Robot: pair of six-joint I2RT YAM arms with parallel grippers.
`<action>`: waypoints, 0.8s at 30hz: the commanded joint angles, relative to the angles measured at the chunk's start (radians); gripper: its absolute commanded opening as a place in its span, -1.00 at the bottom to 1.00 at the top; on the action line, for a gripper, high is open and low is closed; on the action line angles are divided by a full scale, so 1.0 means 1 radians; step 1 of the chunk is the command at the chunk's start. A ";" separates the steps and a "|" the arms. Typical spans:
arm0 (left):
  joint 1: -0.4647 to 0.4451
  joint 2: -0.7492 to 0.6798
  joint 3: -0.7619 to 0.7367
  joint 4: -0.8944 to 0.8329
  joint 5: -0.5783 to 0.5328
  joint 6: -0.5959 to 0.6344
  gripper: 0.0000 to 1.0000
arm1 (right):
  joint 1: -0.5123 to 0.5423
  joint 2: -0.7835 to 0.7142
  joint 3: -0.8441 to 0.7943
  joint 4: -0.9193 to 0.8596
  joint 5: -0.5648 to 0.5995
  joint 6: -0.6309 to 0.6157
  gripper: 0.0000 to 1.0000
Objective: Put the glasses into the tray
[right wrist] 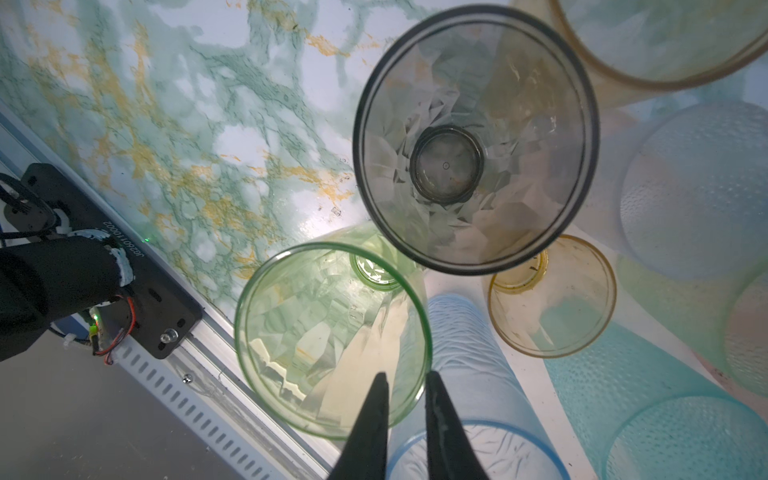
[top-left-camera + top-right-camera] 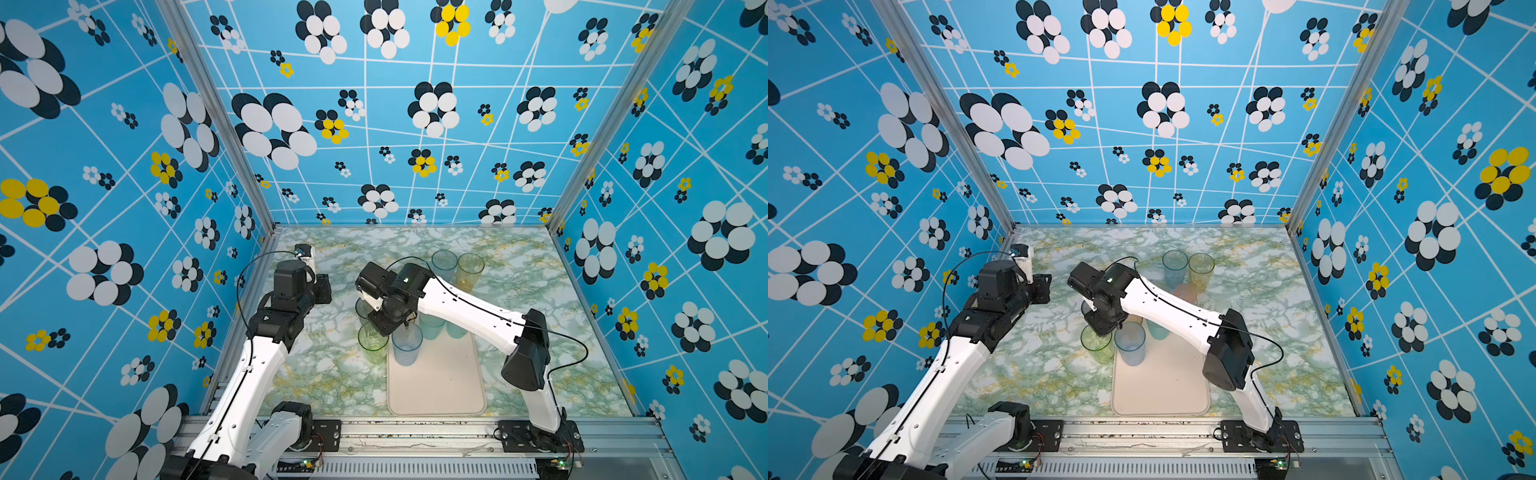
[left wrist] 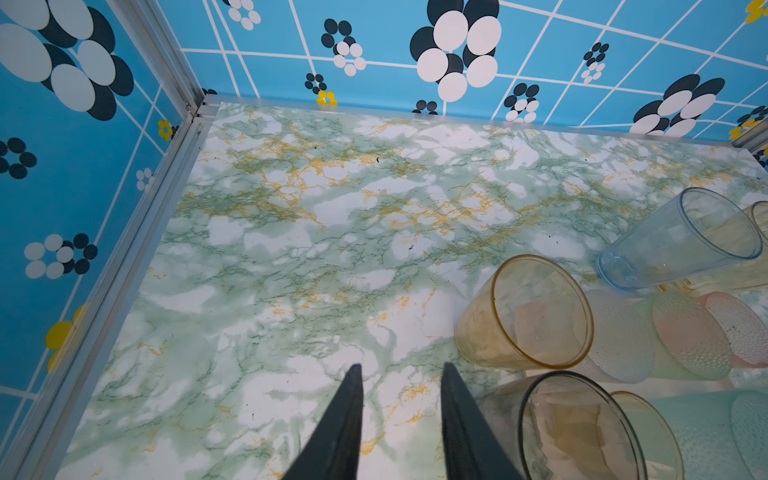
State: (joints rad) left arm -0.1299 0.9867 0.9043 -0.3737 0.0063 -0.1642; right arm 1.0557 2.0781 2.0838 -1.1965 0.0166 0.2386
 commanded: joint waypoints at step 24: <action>0.012 -0.003 0.022 -0.002 -0.013 0.017 -0.33 | 0.005 0.059 0.032 -0.031 0.007 -0.016 -0.56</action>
State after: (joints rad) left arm -0.1299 0.9867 0.9043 -0.3733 0.0067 -0.1642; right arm 1.0557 2.1273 2.0880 -1.1976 0.0200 0.2302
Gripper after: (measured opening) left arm 0.334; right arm 0.224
